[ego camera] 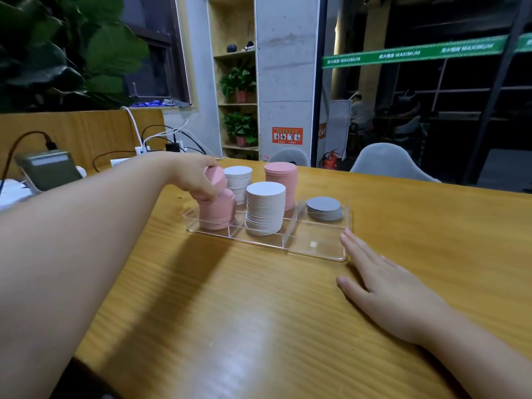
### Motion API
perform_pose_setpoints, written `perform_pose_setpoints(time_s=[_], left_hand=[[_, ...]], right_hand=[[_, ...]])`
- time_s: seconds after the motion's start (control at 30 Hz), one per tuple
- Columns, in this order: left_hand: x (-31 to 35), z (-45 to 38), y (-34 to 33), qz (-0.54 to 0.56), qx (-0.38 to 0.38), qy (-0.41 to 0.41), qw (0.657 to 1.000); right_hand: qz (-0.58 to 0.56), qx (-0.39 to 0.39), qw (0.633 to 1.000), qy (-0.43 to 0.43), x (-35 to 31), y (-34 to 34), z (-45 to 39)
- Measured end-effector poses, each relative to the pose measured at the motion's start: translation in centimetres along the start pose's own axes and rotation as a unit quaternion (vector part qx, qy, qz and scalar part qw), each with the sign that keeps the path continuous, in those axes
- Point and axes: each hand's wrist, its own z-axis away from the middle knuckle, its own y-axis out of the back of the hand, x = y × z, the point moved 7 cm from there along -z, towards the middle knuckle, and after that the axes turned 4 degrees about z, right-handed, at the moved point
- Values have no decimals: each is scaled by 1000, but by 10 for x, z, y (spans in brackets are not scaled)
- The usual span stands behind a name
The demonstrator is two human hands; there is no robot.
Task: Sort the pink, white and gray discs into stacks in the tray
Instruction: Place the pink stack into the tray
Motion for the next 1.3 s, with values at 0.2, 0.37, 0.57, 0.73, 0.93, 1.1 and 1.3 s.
perform_pose_setpoints(time_s=[0.2, 0.37, 0.57, 0.73, 0.93, 1.1, 1.3], left_hand=[[-10, -14, -14, 56, -51, 17, 997], [-12, -21, -17, 83, -61, 12, 995], [-16, -25, -23, 96, -60, 13, 993], [-17, -22, -22, 89, -48, 1, 995], [-5, 0, -22, 129, 59, -62, 988], [38, 44, -24, 167, 240, -153, 944], [111, 95, -74, 200, 291, -187, 917]], right_hand=[[3, 0, 1000, 0, -4, 1, 2], [4, 3, 1000, 0, -4, 3, 2], [-4, 9, 1000, 2, -5, 3, 1], [-14, 22, 1000, 7, -3, 2, 0], [-66, 64, 996, -12, -1, 9, 0], [-138, 259, 955, -45, 7, 37, 12], [-281, 387, 873, -93, 30, 54, 50]])
